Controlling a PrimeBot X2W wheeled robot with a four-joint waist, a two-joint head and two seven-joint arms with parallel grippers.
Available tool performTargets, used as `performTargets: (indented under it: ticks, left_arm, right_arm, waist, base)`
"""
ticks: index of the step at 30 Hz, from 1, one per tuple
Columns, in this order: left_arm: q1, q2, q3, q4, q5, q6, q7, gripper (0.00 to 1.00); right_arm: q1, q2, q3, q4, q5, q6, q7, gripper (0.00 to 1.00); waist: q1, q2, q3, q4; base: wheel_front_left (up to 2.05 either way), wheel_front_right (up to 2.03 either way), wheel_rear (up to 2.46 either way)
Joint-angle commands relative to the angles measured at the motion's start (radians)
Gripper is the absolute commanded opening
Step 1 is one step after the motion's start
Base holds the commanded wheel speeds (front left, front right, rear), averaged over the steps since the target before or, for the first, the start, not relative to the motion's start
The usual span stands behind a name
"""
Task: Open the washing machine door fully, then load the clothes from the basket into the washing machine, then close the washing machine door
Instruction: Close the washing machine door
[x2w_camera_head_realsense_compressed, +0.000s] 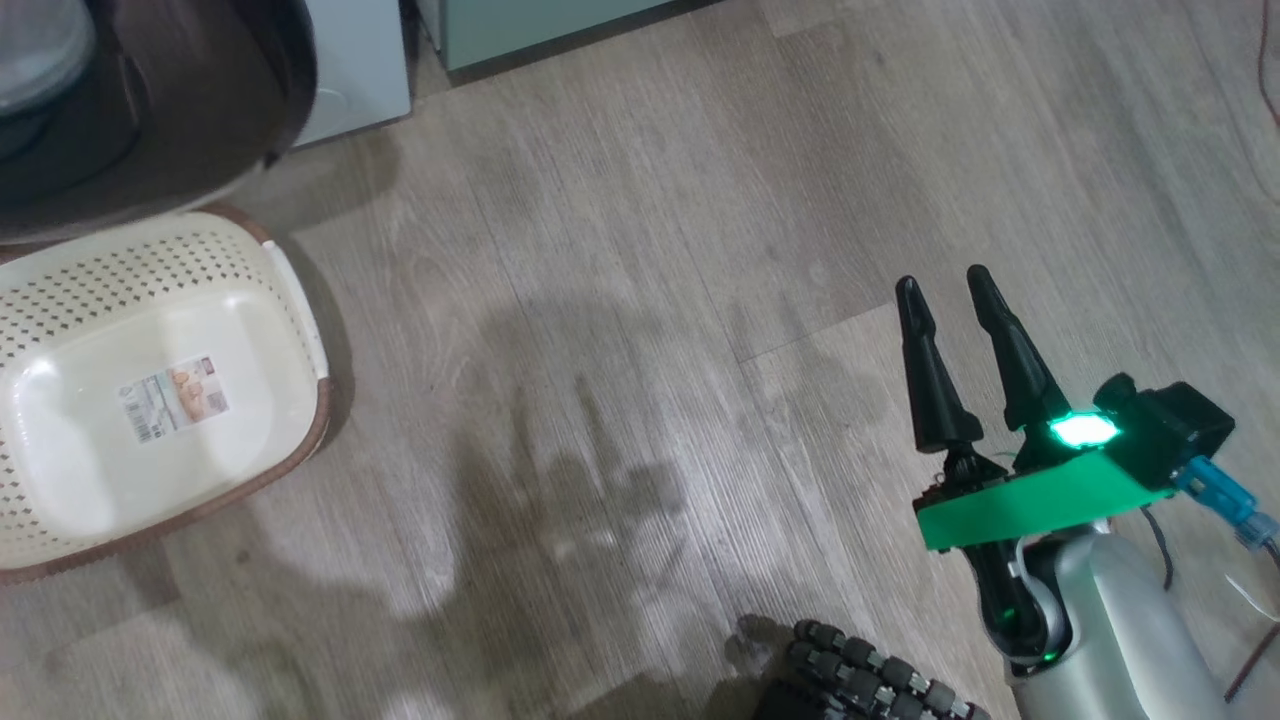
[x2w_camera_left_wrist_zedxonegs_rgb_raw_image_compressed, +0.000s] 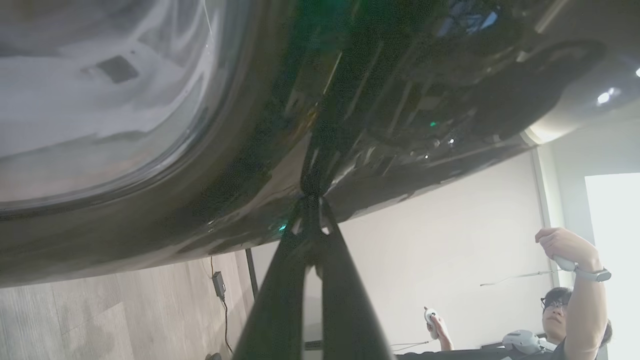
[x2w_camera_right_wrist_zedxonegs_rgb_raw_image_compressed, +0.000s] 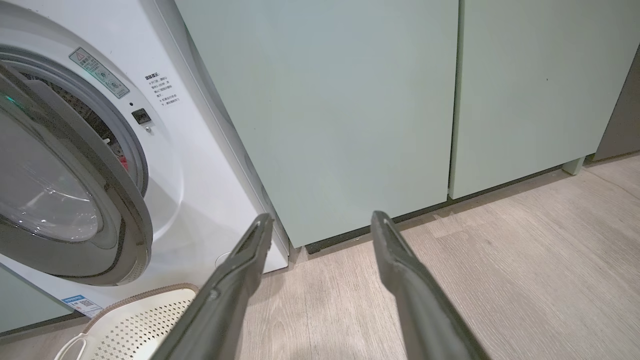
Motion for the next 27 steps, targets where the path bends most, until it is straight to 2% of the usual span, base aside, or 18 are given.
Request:
performTargets:
  ticks: [1, 6, 12, 18, 21, 22, 23, 24, 25, 26, 27]
  left_arm:
    - [-0.041, 0.042, 0.024, -0.014, 0.014, -0.010, -0.016, 0.00]
    - [-0.084, 0.019, 0.025, 0.037, 0.030, -0.027, -0.062, 0.00]
    - [-0.044, 0.010, 0.029, 0.055, 0.014, -0.052, -0.029, 0.00]
    - [0.110, -0.026, 0.091, 0.005, -0.029, -0.118, 0.006, 0.00]
    - [0.207, -0.068, 0.130, -0.014, -0.039, -0.161, -0.003, 0.00]
    - [0.241, -0.087, 0.140, -0.021, -0.043, -0.173, -0.007, 0.09]
    - [0.276, -0.109, 0.147, -0.028, -0.042, -0.187, -0.015, 0.36]
    - [0.308, -0.132, 0.156, -0.035, -0.042, -0.203, -0.025, 0.49]
    - [0.336, -0.159, 0.167, -0.040, -0.048, -0.218, -0.035, 0.88]
    - [0.364, -0.183, 0.177, -0.045, -0.053, -0.232, -0.044, 1.00]
    - [0.364, -0.183, 0.177, -0.045, -0.053, -0.232, -0.044, 1.00]
  right_arm:
    - [-0.009, -0.003, 0.021, -0.036, 0.006, 0.000, -0.009, 1.00]
    - [-0.007, -0.003, 0.022, -0.036, 0.007, 0.000, -0.009, 1.00]
    - [0.002, -0.003, 0.008, -0.034, 0.001, 0.000, -0.009, 1.00]
    - [0.005, -0.003, 0.001, -0.030, -0.019, 0.000, -0.009, 1.00]
    - [0.005, -0.003, -0.005, -0.026, -0.029, 0.000, -0.009, 1.00]
    - [0.005, -0.003, -0.006, -0.021, -0.034, 0.000, -0.009, 1.00]
    - [0.005, -0.003, -0.007, -0.014, -0.041, 0.000, -0.009, 1.00]
    - [0.004, -0.003, -0.008, -0.008, -0.047, 0.000, -0.009, 1.00]
    - [0.002, -0.003, -0.007, -0.004, -0.052, 0.000, -0.009, 1.00]
    - [0.002, -0.003, -0.007, 0.000, -0.058, 0.000, -0.009, 1.00]
    - [0.002, -0.003, -0.007, 0.000, -0.058, 0.000, -0.009, 1.00]
  waist:
    - [-0.0001, 0.0000, 0.001, -0.006]
    - [-0.0001, 0.0000, 0.000, -0.011]
    - [-0.0001, 0.0000, -0.017, 0.016]
    - [-0.0001, 0.0000, -0.048, 0.080]
    - [-0.0001, 0.0000, -0.063, 0.122]
    - [-0.0001, 0.0000, -0.068, 0.136]
    - [-0.0001, 0.0000, -0.074, 0.151]
    - [-0.0001, 0.0000, -0.079, 0.166]
    - [-0.0001, 0.0000, -0.084, 0.179]
    - [-0.0001, 0.0000, -0.089, 0.193]
    - [-0.0001, 0.0000, -0.089, 0.193]
  base:
    - [0.00, 0.00, 0.00]
    - [0.00, 0.00, 0.00]
    - [0.00, 0.00, 0.00]
    - [0.00, 0.00, 0.00]
    - [0.00, 0.00, 0.00]
    - [0.00, 0.00, 0.00]
    - [0.00, 0.00, 0.00]
    - [0.00, 0.00, 0.00]
    - [0.00, 0.00, 0.00]
    - [0.00, 0.00, 0.00]
    - [0.00, 0.00, 0.00]
